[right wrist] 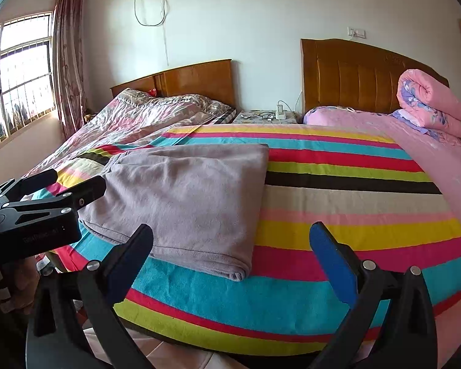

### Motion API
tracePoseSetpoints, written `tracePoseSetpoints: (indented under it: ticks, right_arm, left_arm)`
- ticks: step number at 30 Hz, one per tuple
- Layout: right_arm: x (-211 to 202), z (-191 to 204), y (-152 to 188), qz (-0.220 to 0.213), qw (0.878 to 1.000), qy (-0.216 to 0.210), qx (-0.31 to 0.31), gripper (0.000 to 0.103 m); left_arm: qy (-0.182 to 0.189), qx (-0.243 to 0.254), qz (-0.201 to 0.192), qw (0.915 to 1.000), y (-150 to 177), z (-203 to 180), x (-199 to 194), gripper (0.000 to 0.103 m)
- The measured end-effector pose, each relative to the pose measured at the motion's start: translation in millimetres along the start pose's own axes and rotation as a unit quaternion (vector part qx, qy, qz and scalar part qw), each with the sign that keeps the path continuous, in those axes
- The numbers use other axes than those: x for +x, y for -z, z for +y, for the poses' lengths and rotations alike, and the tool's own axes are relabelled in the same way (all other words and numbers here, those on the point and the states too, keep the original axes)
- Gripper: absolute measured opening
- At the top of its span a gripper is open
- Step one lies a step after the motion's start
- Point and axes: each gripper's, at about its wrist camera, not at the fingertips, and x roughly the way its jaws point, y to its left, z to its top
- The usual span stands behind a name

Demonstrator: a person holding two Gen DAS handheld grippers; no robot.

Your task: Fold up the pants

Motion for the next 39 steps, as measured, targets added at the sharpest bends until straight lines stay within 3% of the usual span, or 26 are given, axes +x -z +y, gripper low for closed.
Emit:
tracePoseSetpoints:
  ticks: [39]
  right_arm:
    - [-3.2, 0.5, 0.4, -0.005, 1.000, -0.007, 0.001, 0.098]
  left_arm:
    - [0.002, -0.016, 0.009, 0.9998, 2.9, 4.8, 1.8, 0.102]
